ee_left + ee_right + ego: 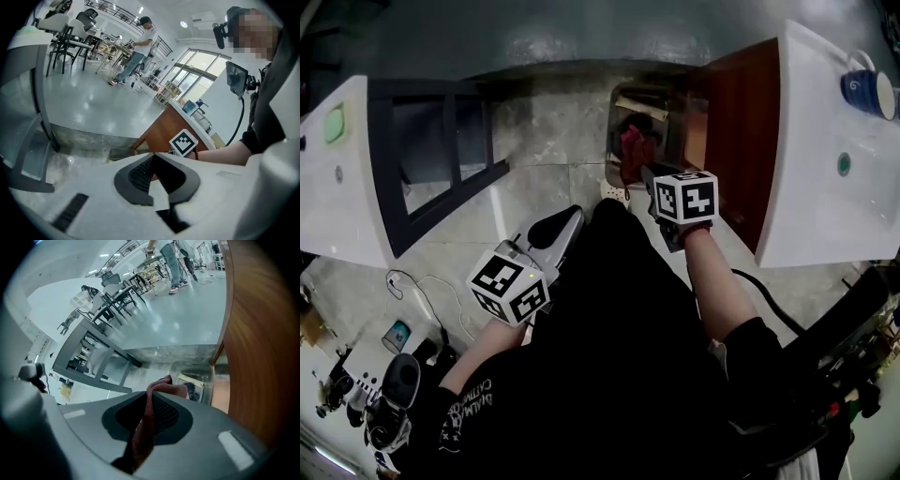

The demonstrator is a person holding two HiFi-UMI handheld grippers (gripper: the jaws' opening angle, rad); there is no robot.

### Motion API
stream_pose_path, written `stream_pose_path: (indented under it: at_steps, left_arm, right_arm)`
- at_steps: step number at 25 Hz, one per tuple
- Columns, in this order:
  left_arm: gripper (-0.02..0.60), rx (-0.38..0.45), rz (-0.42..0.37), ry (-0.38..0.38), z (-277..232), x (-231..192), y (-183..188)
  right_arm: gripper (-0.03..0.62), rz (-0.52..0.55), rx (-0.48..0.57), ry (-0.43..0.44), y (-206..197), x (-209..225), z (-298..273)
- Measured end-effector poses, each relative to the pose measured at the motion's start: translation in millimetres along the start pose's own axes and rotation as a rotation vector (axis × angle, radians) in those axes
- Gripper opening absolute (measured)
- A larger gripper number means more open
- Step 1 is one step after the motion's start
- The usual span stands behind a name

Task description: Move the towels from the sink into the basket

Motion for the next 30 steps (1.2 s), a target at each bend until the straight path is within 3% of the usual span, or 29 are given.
stream_pose_path:
  at_steps: [9, 12, 15, 24, 30]
  left_arm:
    - [0.002, -0.029, 0.079, 0.042, -7, -14, -9]
    - [0.002, -0.05, 0.11, 0.004, -10, -19, -12]
    - [0.002, -0.06, 0.139, -0.03, -13, -24, -13]
    - [0.002, -0.06, 0.171, 0.005, -16, -33, -6]
    - [0.002, -0.07, 0.191, 0.005, -20, -36, -13]
  right_arm:
    - [0.041, -0.117, -0.135, 0.01, -8, 32, -47]
    - [0.04, -0.157, -0.14, 0.042, -6, 41, -59]
    - [0.037, -0.149, -0.152, -0.006, -2, 49, -70]
    - [0.038, -0.264, -0.132, -0.136, -7, 77, -84]
    - [0.04, -0.277, -0.086, -0.113, -9, 84, -88]
Point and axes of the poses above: the fingertips, and each gripper's own axes: z backward along the fingers, x to its right, y out of its top, the point moved 10 cm from there along z, backward along the fingers, and after that the axes turned 2 degrees about -x, right-handed, at the moved point
